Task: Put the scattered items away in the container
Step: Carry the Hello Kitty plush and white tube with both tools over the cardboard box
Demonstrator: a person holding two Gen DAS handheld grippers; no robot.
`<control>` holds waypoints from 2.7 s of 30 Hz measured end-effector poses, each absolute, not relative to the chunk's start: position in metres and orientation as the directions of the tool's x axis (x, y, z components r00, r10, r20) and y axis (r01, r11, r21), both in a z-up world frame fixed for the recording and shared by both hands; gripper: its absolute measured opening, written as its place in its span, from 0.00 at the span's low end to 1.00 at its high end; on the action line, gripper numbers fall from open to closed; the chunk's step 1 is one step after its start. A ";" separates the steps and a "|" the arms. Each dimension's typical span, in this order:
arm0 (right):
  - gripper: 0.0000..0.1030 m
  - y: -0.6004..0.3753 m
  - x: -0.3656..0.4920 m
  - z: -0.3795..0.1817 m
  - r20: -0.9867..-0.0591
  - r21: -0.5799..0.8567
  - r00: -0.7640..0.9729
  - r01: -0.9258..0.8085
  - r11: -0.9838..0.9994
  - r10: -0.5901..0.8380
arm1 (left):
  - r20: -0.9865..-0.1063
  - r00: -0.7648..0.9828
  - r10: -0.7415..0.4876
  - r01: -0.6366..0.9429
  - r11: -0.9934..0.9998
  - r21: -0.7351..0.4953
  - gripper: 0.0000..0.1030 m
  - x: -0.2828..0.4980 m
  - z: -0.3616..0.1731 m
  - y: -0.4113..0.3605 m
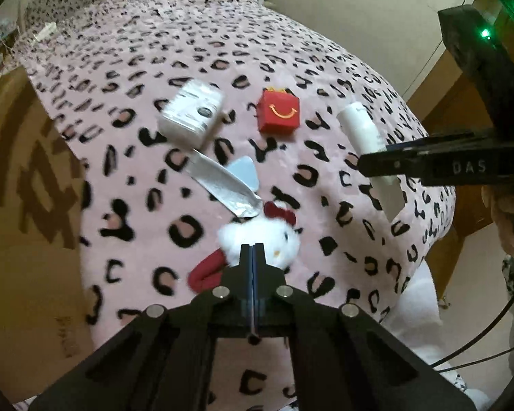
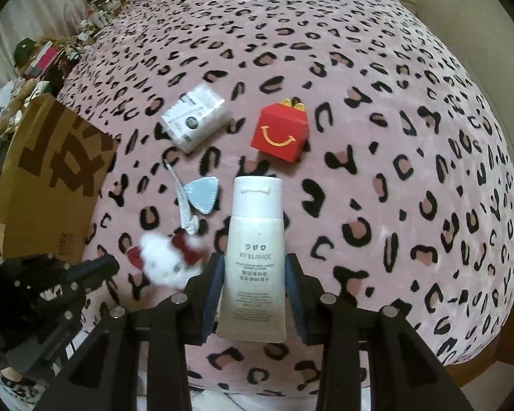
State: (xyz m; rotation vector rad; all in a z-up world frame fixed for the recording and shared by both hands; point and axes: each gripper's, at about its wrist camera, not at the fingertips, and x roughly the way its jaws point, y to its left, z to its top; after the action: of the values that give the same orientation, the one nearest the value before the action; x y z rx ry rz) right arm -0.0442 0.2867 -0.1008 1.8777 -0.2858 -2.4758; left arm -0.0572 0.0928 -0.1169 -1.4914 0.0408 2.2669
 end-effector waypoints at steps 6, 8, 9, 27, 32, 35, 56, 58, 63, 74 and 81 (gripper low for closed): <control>0.35 0.278 -0.040 -0.094 -0.950 0.161 -0.284 -0.081 -0.984 -0.132 | -0.893 -0.276 0.355 -0.357 -0.901 -0.247 0.34 -0.072 -0.141 0.093; 0.35 0.279 -0.039 -0.093 -0.951 0.161 -0.280 -0.081 -0.984 -0.133 | -0.902 -0.240 0.359 -0.361 -0.895 -0.260 0.62 -0.077 -0.155 0.098; 0.35 0.280 -0.039 -0.093 -0.952 0.160 -0.277 -0.082 -0.984 -0.132 | -0.904 -0.234 0.359 -0.371 -0.892 -0.259 0.63 -0.078 -0.159 0.101; 0.35 0.285 -0.044 -0.103 -0.960 0.138 -0.257 -0.094 -0.986 -0.110 | -0.905 -0.260 0.337 -0.362 -0.903 -0.232 0.25 -0.079 -0.171 0.109; 0.35 0.278 -0.042 -0.095 -0.958 0.129 -0.267 -0.078 -0.989 -0.104 | -0.890 -0.295 0.347 -0.335 -0.910 -0.244 0.25 -0.072 -0.151 0.095; 0.35 0.272 -0.040 -0.088 -0.955 0.122 -0.278 -0.065 -0.990 -0.100 | -0.881 -0.322 0.346 -0.327 -0.914 -0.239 0.22 -0.066 -0.135 0.085; 0.35 0.180 -0.040 -0.022 -0.919 0.076 -0.376 0.115 -0.991 -0.114 | -0.797 -0.559 0.228 -0.240 -0.965 -0.107 0.22 -0.007 0.011 0.005; 0.35 0.165 -0.043 -0.013 -0.913 0.067 -0.389 0.146 -0.987 -0.120 | -0.791 -0.576 0.205 -0.217 -0.972 -0.094 0.22 -0.002 0.020 -0.009; 0.35 0.126 -0.052 0.006 -0.900 0.057 -0.412 0.216 -0.975 -0.144 | -0.780 -0.606 0.156 -0.137 -0.986 -0.091 0.22 0.011 0.036 -0.046; 0.35 0.048 -0.073 0.030 -0.885 0.035 -0.425 0.349 -0.937 -0.191 | -0.785 -0.615 0.079 0.005 -0.995 -0.104 0.22 0.029 0.041 -0.108; 0.35 0.015 -0.090 0.039 -0.880 0.030 -0.425 0.395 -0.918 -0.211 | -0.797 -0.600 0.063 0.044 -0.993 -0.111 0.22 0.025 0.034 -0.129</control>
State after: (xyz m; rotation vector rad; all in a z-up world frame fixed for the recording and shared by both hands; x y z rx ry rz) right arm -0.0901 0.0153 0.0393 1.4259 0.2564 -2.3710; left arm 0.0249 -0.1285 0.0341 -1.3999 -0.1874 2.7945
